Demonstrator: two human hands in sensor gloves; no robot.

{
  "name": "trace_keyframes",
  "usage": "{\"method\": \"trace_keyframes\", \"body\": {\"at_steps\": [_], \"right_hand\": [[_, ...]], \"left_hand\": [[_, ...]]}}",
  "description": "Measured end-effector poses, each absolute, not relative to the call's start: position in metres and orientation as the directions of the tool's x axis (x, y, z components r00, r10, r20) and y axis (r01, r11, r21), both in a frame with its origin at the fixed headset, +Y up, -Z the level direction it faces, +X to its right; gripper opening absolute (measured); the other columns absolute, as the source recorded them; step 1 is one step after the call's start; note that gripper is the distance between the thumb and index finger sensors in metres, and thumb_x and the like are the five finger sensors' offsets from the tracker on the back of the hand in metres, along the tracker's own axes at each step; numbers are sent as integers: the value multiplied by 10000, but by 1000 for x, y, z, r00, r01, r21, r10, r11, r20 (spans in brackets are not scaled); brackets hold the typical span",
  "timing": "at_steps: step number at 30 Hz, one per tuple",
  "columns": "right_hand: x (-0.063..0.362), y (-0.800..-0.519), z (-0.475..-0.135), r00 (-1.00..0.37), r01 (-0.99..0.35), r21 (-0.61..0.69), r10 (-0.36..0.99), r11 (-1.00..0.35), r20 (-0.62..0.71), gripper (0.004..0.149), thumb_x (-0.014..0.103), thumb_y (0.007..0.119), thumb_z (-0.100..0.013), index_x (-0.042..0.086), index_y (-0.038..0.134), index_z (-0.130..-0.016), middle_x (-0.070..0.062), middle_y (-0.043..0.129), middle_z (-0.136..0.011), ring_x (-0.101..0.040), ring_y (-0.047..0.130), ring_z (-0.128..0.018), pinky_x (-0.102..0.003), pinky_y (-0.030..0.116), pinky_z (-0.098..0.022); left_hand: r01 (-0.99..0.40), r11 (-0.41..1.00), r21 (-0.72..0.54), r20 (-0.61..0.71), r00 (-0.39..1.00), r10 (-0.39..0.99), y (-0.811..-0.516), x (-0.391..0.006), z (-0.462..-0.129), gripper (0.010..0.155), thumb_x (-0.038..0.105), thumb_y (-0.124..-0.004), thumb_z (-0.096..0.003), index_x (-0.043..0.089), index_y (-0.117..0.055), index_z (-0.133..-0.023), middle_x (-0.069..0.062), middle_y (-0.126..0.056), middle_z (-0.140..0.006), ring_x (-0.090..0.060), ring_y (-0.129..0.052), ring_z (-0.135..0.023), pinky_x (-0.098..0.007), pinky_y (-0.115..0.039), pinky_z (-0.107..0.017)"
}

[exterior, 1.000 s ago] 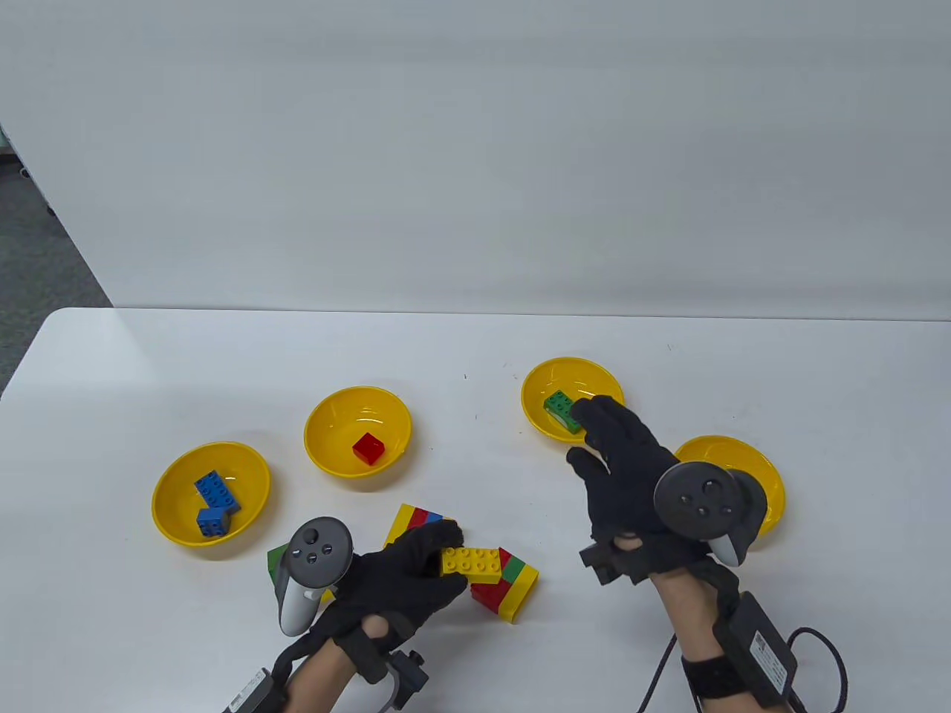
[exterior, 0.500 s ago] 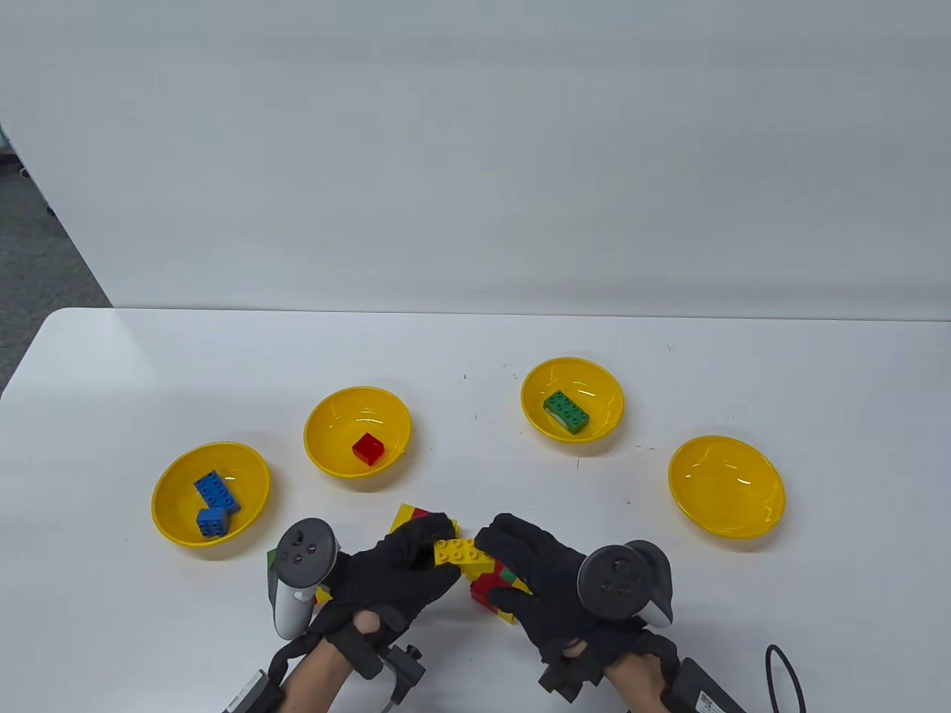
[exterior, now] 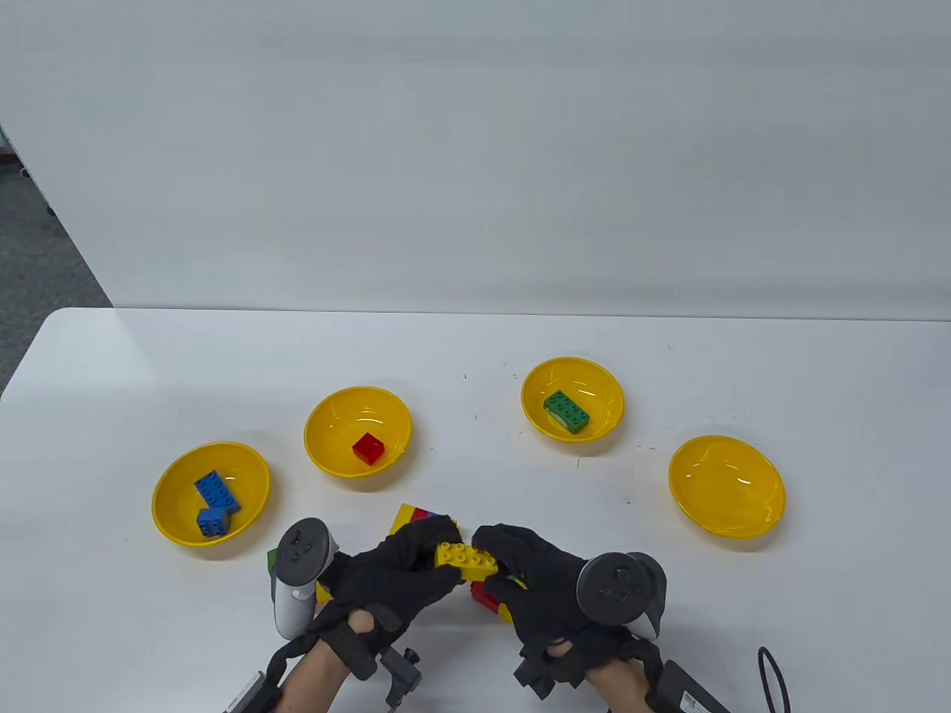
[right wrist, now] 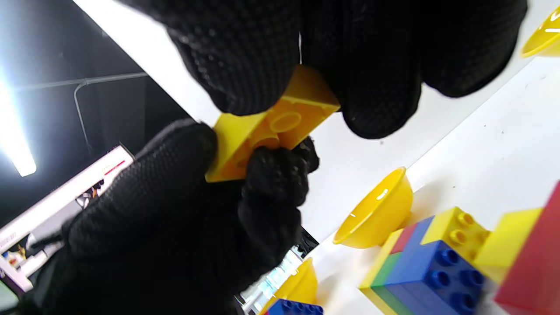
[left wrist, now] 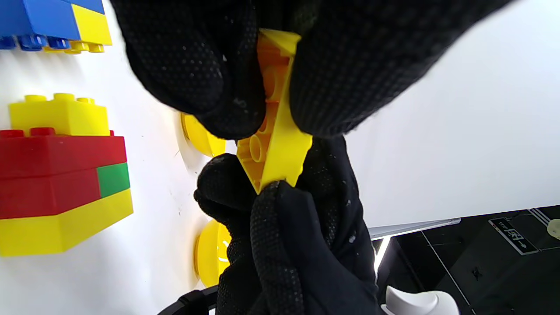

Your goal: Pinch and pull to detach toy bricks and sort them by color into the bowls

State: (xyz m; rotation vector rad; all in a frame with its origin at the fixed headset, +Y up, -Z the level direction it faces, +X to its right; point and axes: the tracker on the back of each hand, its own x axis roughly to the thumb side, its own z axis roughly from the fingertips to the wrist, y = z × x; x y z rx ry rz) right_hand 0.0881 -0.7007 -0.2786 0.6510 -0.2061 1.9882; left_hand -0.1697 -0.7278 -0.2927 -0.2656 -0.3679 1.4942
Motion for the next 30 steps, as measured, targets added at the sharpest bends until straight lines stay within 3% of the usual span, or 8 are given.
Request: {"method": "trace_keyframes", "body": {"at_steps": [4, 8, 11, 14, 17, 21, 25, 30], "right_hand": [[103, -683, -282, -363, -883, 73, 772, -464, 521, 544, 170, 910, -319, 70, 848, -850, -257, 860, -845, -417, 982, -553, -656, 795, -443], [145, -651, -298, -460, -876, -112, 742, -470, 488, 541, 171, 908, -324, 74, 847, -852, -245, 857, -853, -420, 977, -566, -659, 785, -452], [184, -632, -314, -592, -806, -264, 698, -530, 403, 539, 169, 906, -327, 79, 847, -855, -235, 855, -860, -423, 973, -579, -662, 778, -458], [226, -623, -333, -744, -662, -394, 625, -638, 238, 540, 170, 903, -330, 89, 845, -860, -222, 854, -870, -424, 968, -597, -662, 772, -466], [261, -633, -352, -873, -450, -433, 487, -781, 29, 536, 179, 904, -328, 96, 853, -855, -214, 864, -864, -421, 973, -598, -659, 774, -467], [284, -670, -363, -933, -232, -356, 311, -905, -183, 533, 183, 908, -324, 101, 860, -849, -207, 874, -860, -420, 979, -601, -675, 762, -478], [289, -695, -364, -938, -185, -317, 263, -930, -225, 525, 195, 911, -327, 111, 870, -843, -196, 893, -856, -418, 988, -612, -677, 758, -483], [293, -689, -355, -903, -284, -429, 390, -857, -180, 515, 219, 887, -352, 114, 858, -856, -192, 831, -930, -446, 950, -695, -663, 760, -485]], "left_hand": [[-912, 77, -402, 79, 49, 996, -724, -171, -293, 729, 318, -1009, -435, 139, -643, -1039, -252, -736, -1014, -386, -982, -779, -512, -876, -563], [-935, 55, -349, 86, 26, 996, -716, -189, -292, 715, 338, -996, -443, 141, -650, -1037, -249, -742, -1012, -388, -984, -775, -516, -876, -559], [-947, 31, -320, 94, 1, 996, -710, -201, -294, 702, 344, -989, -450, 143, -657, -1035, -247, -746, -1010, -387, -986, -772, -515, -877, -557], [-953, 10, -304, 95, -20, 995, -706, -207, -296, 692, 347, -982, -454, 145, -661, -1033, -245, -749, -1010, -386, -987, -771, -515, -877, -556], [-955, 10, -297, 96, -20, 995, -705, -210, -296, 685, 348, -978, -457, 145, -665, -1031, -244, -751, -1009, -385, -987, -770, -515, -876, -556], [-956, 18, -291, 95, -10, 995, -704, -211, -297, 678, 351, -974, -459, 148, -669, -1030, -244, -751, -1009, -386, -987, -770, -517, -875, -555], [-958, 22, -287, 88, -3, 996, -704, -212, -297, 672, 348, -972, -461, 146, -673, -1028, -244, -752, -1008, -387, -988, -769, -519, -874, -555], [-957, 20, -288, 82, -4, 997, -704, -211, -296, 670, 346, -972, -462, 145, -674, -1027, -246, -754, -1006, -389, -987, -768, -520, -873, -554]]}}
